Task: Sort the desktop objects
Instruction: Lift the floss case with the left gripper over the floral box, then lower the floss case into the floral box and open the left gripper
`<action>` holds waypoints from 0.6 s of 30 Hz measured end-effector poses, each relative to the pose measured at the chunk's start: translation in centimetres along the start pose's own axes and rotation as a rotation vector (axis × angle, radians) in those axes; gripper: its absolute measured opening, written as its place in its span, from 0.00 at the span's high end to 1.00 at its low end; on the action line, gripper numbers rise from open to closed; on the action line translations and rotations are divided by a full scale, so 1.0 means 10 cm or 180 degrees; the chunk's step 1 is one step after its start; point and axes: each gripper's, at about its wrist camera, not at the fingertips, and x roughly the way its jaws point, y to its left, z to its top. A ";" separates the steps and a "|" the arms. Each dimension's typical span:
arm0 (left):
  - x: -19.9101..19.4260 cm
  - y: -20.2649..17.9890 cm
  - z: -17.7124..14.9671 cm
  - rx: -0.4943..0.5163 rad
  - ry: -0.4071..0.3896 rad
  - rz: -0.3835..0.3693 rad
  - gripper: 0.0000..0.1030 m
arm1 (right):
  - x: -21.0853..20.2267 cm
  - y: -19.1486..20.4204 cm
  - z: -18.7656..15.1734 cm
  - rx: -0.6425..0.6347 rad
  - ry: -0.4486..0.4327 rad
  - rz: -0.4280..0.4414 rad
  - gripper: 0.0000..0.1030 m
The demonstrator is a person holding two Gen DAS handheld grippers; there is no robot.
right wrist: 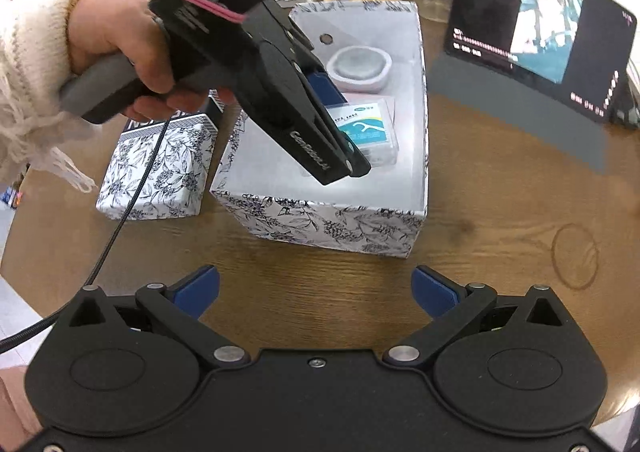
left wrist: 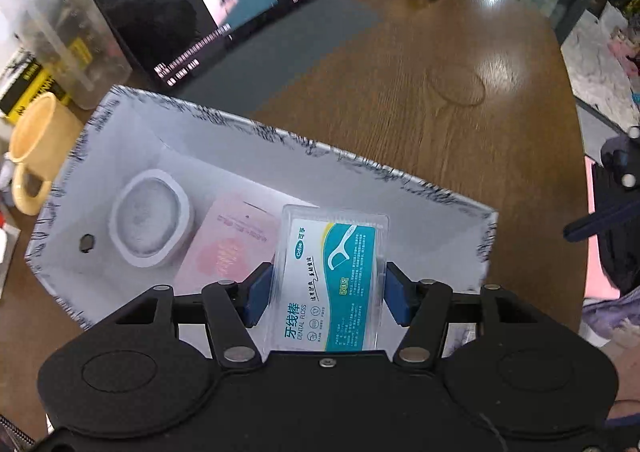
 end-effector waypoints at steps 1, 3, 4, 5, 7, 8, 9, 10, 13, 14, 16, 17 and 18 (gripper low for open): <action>0.05 0.01 0.00 0.0022 0.0027 -0.0022 0.44 | 0.03 0.00 -0.01 0.0050 0.0010 0.0015 0.00; 0.12 0.01 -0.02 0.0060 0.0074 -0.0059 0.44 | 0.06 0.00 -0.02 0.0116 0.0040 0.0059 0.00; 0.15 0.01 -0.02 0.0066 0.0095 -0.0074 0.44 | 0.07 0.00 -0.02 0.0145 0.0040 0.0068 0.00; 0.18 0.02 -0.02 0.0071 0.0116 -0.0089 0.44 | 0.08 0.00 -0.03 0.0166 0.0038 0.0071 0.00; 0.24 0.02 -0.03 0.0083 0.0160 -0.0120 0.44 | 0.10 0.00 -0.04 0.0213 0.0027 0.0072 0.00; 0.28 0.03 -0.04 0.0090 0.0181 -0.0136 0.44 | 0.11 0.00 -0.05 0.0235 0.0022 0.0069 0.00; 0.31 0.03 -0.05 0.0102 0.0196 -0.0150 0.44 | 0.11 0.00 -0.05 0.0248 0.0020 0.0067 0.00; 0.33 0.03 -0.06 0.0113 0.0213 -0.0164 0.44 | 0.13 0.00 -0.05 0.0264 0.0016 0.0066 0.00; 0.41 0.04 -0.09 0.0136 0.0284 -0.0210 0.44 | 0.18 -0.03 -0.06 0.0366 0.0031 0.0134 0.00; 0.43 0.04 -0.10 0.0150 0.0309 -0.0220 0.44 | 0.19 -0.04 -0.07 0.0398 0.0035 0.0147 0.00; 0.46 0.04 -0.12 0.0174 0.0353 -0.0223 0.44 | 0.22 -0.05 -0.08 0.0424 0.0044 0.0144 0.00; 0.48 0.04 -0.13 0.0184 0.0368 -0.0210 0.44 | 0.23 -0.05 -0.09 0.0431 0.0049 0.0136 0.00; 0.49 0.04 -0.15 0.0195 0.0383 -0.0198 0.44 | 0.23 -0.05 -0.10 0.0441 0.0052 0.0130 0.00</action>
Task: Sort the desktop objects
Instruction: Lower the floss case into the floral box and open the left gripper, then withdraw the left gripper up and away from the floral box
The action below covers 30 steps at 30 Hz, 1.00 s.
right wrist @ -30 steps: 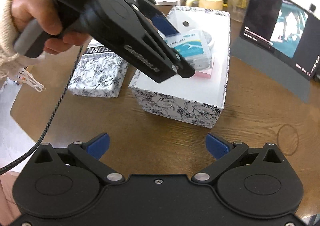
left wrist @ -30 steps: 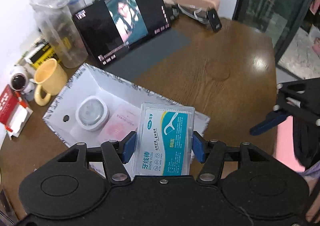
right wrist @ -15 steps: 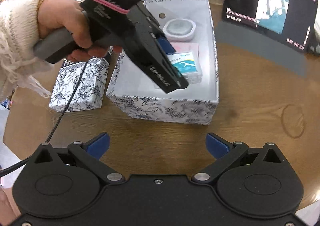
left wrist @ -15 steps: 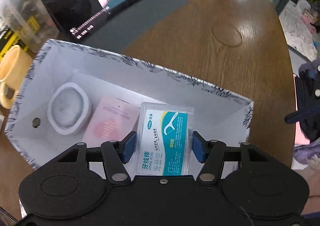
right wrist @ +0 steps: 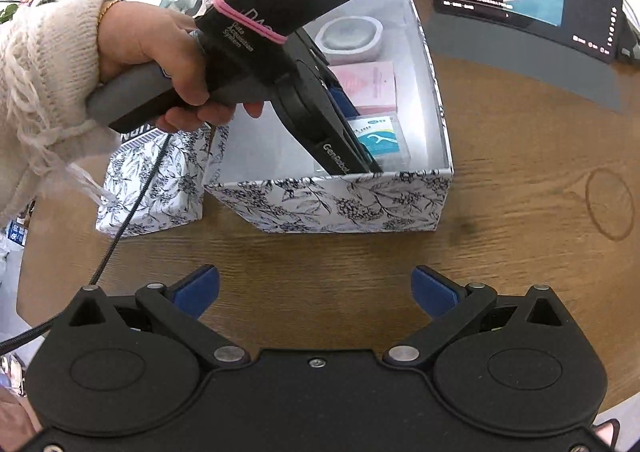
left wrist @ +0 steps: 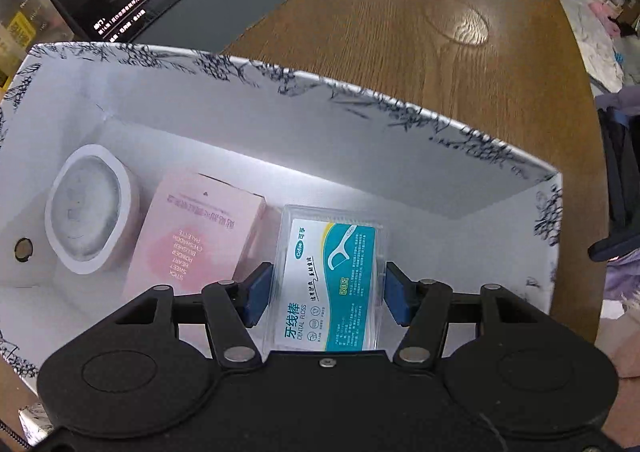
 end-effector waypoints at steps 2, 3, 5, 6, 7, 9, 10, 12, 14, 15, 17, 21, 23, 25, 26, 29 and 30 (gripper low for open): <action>0.02 -0.02 -0.03 0.0033 0.0039 0.0034 0.44 | 0.02 -0.02 -0.02 0.0036 0.0017 0.0017 0.00; 0.03 -0.03 -0.04 0.0054 0.0056 0.0054 0.44 | 0.03 -0.03 -0.03 0.0058 0.0029 0.0034 0.00; 0.03 -0.05 -0.06 0.0089 0.0048 0.0078 0.44 | 0.04 -0.02 -0.04 0.0085 0.0044 0.0052 0.00; 0.03 -0.05 -0.07 0.0091 0.0051 0.0084 0.44 | 0.04 -0.02 -0.05 0.0079 0.0044 0.0046 0.00; 0.03 -0.06 -0.08 0.0091 0.0054 0.0089 0.44 | 0.05 -0.01 -0.05 0.0072 0.0045 0.0044 0.00; 0.01 -0.06 -0.11 0.0087 0.0063 0.0112 0.44 | 0.04 0.00 -0.05 0.0073 0.0045 0.0039 0.00; 0.00 -0.07 -0.12 0.0084 0.0067 0.0129 0.43 | 0.04 0.00 -0.05 0.0073 0.0044 0.0037 0.00; -0.05 -0.07 -0.14 0.0060 0.0033 0.0195 0.35 | 0.04 0.01 -0.06 0.0070 0.0041 0.0031 0.00; -0.14 -0.04 -0.18 -0.0035 -0.0036 0.0229 0.29 | 0.03 0.01 -0.07 0.0055 0.0040 0.0029 0.00; -0.21 -0.03 -0.20 -0.0097 -0.0080 0.0233 0.23 | 0.03 0.02 -0.08 0.0044 0.0039 0.0029 0.00; -0.35 0.03 -0.25 -0.0236 -0.0200 0.0285 0.16 | 0.01 0.03 -0.10 0.0020 0.0034 0.0032 0.00; -0.63 0.09 -0.33 -0.0460 -0.0421 0.0469 0.14 | -0.01 0.04 -0.14 0.0009 0.0019 0.0026 0.00; -0.80 0.04 -0.29 -0.0596 -0.0505 0.0556 0.12 | -0.03 0.05 -0.16 -0.0015 -0.0003 0.0015 0.00; -0.95 -0.02 -0.34 -0.0737 -0.0639 0.0666 0.07 | -0.06 0.08 -0.19 -0.0056 -0.0030 -0.0005 0.00; -0.97 -0.07 -0.31 -0.0778 -0.0710 0.0716 0.07 | -0.08 0.09 -0.19 -0.0092 -0.0049 -0.0020 0.00; -1.07 -0.12 -0.31 -0.0888 -0.0862 0.0808 0.06 | -0.13 0.13 -0.23 -0.0178 -0.0099 -0.0036 0.00; -1.12 -0.16 -0.33 -0.0934 -0.0918 0.0839 0.05 | -0.14 0.14 -0.25 -0.0201 -0.0115 -0.0034 0.00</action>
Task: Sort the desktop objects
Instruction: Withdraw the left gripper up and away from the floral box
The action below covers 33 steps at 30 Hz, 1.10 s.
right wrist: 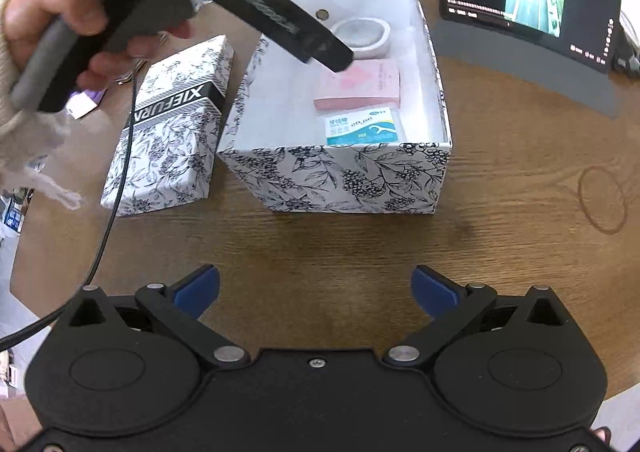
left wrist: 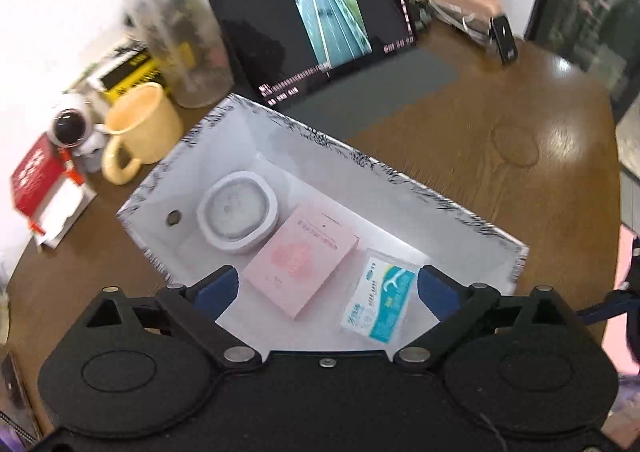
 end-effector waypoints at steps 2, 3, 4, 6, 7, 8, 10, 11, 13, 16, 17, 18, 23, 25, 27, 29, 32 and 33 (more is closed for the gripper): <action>-0.13 -0.05 -0.03 -0.0099 -0.0112 0.0077 0.00 | -0.04 0.02 -0.04 -0.0047 -0.0036 0.0003 0.00; -0.20 -0.08 -0.02 -0.0166 -0.0179 0.0130 0.00 | -0.06 0.03 -0.07 -0.0071 -0.0056 0.0000 0.00; -0.30 -0.10 -0.07 -0.0237 -0.0243 0.0175 0.00 | -0.09 0.04 -0.10 -0.0092 -0.0074 -0.0003 0.00; -0.43 -0.15 -0.15 -0.0359 -0.0370 0.0216 0.00 | -0.13 0.04 -0.17 -0.0123 -0.0103 -0.0007 0.00; -0.53 -0.20 -0.20 -0.0426 -0.0420 0.0247 0.00 | -0.16 0.04 -0.20 -0.0138 -0.0117 -0.0010 0.00; -0.63 -0.24 -0.25 -0.0492 -0.0470 0.0278 0.00 | -0.18 0.05 -0.24 -0.0152 -0.0134 -0.0016 0.00; -0.80 -0.32 -0.37 -0.0631 -0.0550 0.0349 0.00 | -0.23 0.05 -0.31 -0.0174 -0.0171 -0.0020 0.00; -0.86 -0.35 -0.44 -0.0691 -0.0575 0.0385 0.00 | -0.27 0.06 -0.35 -0.0185 -0.0192 -0.0014 0.00; -0.99 -0.41 -0.58 -0.0809 -0.0608 0.0470 0.00 | -0.33 0.07 -0.42 -0.0207 -0.0234 -0.0007 0.00; -1.18 -0.50 -0.80 -0.1009 -0.0644 0.0587 0.00 | -0.43 0.10 -0.55 -0.0249 -0.0305 -0.0017 0.00; -1.24 -0.53 -0.87 -0.1072 -0.0654 0.0624 0.00 | -0.46 0.12 -0.60 -0.0261 -0.0331 -0.0020 0.00; -1.29 -0.55 -0.94 -0.1129 -0.0663 0.0658 0.00 | -0.49 0.13 -0.65 -0.0273 -0.0357 -0.0024 0.00; -1.50 -0.66 -1.29 -0.1438 -0.0670 0.0771 0.00 | -0.62 0.20 -0.87 -0.0317 -0.0435 -0.0036 0.00; -1.58 -0.71 -1.43 -0.1550 -0.0656 0.0829 0.00 | -0.65 0.23 -0.96 -0.0334 -0.0452 -0.0037 0.00; -1.64 -0.76 -1.56 -0.1628 -0.0639 0.0886 0.00 | -0.68 0.26 -1.04 -0.0352 -0.0465 -0.0033 0.00; -1.70 -0.81 -1.68 -0.1706 -0.0616 0.0941 0.00 | -0.70 0.30 -1.11 -0.0379 -0.0481 -0.0031 0.00; -1.76 -0.88 -1.85 -0.1828 -0.0581 0.0988 0.00 | -0.75 0.36 -1.22 -0.0441 -0.0517 -0.0038 0.00; -1.78 -0.90 -1.91 -0.1873 -0.0572 0.0995 0.00 | -0.77 0.38 -1.25 -0.0467 -0.0537 -0.0049 0.00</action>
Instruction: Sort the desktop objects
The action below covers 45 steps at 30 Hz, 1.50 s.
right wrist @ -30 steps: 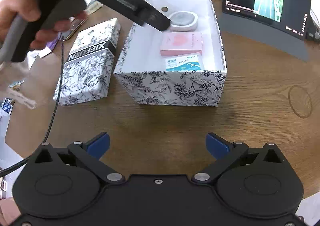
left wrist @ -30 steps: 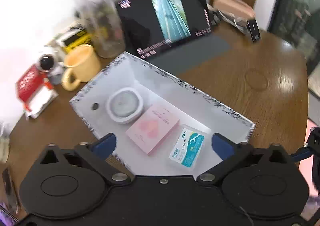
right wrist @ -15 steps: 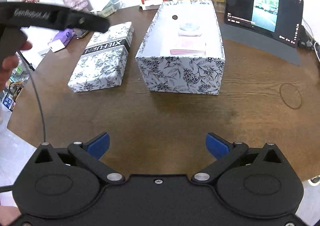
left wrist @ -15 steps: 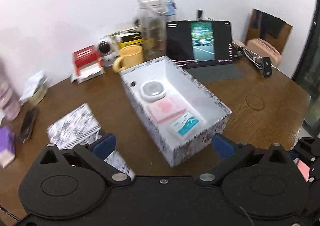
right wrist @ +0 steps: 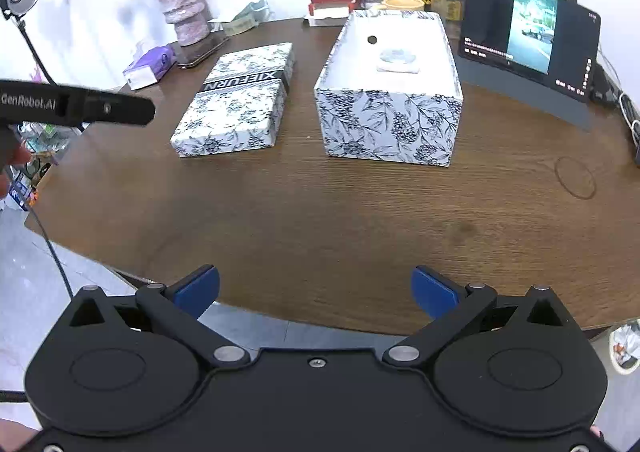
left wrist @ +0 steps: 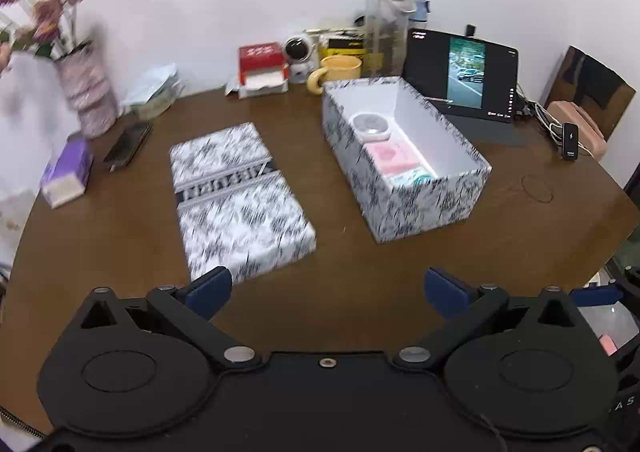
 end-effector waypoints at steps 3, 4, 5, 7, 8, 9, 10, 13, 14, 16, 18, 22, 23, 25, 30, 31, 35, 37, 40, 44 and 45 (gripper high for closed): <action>-0.10 0.04 -0.15 -0.0106 0.0013 0.0064 0.00 | -0.06 0.07 -0.07 -0.0055 -0.0045 -0.0018 0.00; -0.13 0.05 -0.19 -0.0131 0.0009 0.0093 0.00 | -0.08 0.08 -0.09 -0.0056 -0.0058 -0.0019 0.00; -0.16 0.06 -0.24 -0.0155 0.0005 0.0122 0.00 | -0.09 0.09 -0.10 -0.0058 -0.0069 -0.0021 0.00; -0.21 0.07 -0.32 -0.0203 0.0006 0.0171 0.00 | -0.12 0.12 -0.14 -0.0066 -0.0087 -0.0028 0.00; -0.23 0.07 -0.36 -0.0227 0.0009 0.0192 0.00 | -0.13 0.13 -0.17 -0.0069 -0.0093 -0.0034 0.00; -0.24 0.07 -0.39 -0.0251 0.0016 0.0213 0.00 | -0.14 0.14 -0.19 -0.0072 -0.0100 -0.0039 0.00; -0.26 0.07 -0.43 -0.0275 0.0020 0.0240 0.00 | -0.15 0.15 -0.21 -0.0071 -0.0107 -0.0046 0.00; -0.30 0.06 -0.53 -0.0328 0.0040 0.0314 0.00 | -0.18 0.17 -0.28 -0.0061 -0.0118 -0.0062 0.00; -0.32 0.05 -0.57 -0.0346 0.0042 0.0334 0.00 | -0.19 0.18 -0.30 -0.0055 -0.0122 -0.0068 0.00; -0.36 0.04 -0.64 -0.0374 0.0033 0.0371 0.00 | -0.21 0.20 -0.34 -0.0030 -0.0133 -0.0083 0.00; -0.40 0.02 -0.69 -0.0384 0.0033 0.0420 0.00 | -0.24 0.22 -0.39 -0.0013 -0.0165 -0.0109 0.00; -0.46 0.00 -0.78 -0.0420 0.0041 0.0516 0.00 | -0.30 0.25 -0.45 0.0026 -0.0247 -0.0132 0.00; -0.48 0.00 -0.79 -0.0441 0.0041 0.0529 0.00 | -0.32 0.26 -0.46 0.0031 -0.0268 -0.0137 0.00; -0.50 0.01 -0.83 -0.0496 0.0046 0.0538 0.00 | -0.35 0.27 -0.47 0.0046 -0.0304 -0.0136 0.00; -0.54 0.00 -0.88 -0.0522 0.0069 0.0561 0.00 | -0.39 0.29 -0.48 0.0030 -0.0355 -0.0139 0.00; -0.54 -0.01 -0.88 -0.0508 0.0073 0.0568 0.00 | -0.39 0.29 -0.49 0.0016 -0.0355 -0.0147 0.00; -0.56 -0.04 -0.92 -0.0496 0.0078 0.0577 0.00 | -0.41 0.31 -0.49 -0.0008 -0.0369 -0.0142 0.00; -0.55 -0.05 -0.93 -0.0508 0.0101 0.0573 0.00 | -0.41 0.31 -0.49 -0.0017 -0.0380 -0.0147 0.00; -0.54 -0.08 -0.96 -0.0509 0.0135 0.0582 0.00 | -0.40 0.32 -0.49 -0.0028 -0.0360 -0.0135 0.00; -0.53 -0.08 -0.98 -0.0520 0.0148 0.0591 0.00 | -0.40 0.31 -0.49 -0.0021 -0.0359 -0.0132 0.00; -0.53 -0.08 -0.99 -0.0529 0.0148 0.0594 0.00 | -0.40 0.31 -0.49 -0.0018 -0.0361 -0.0133 0.00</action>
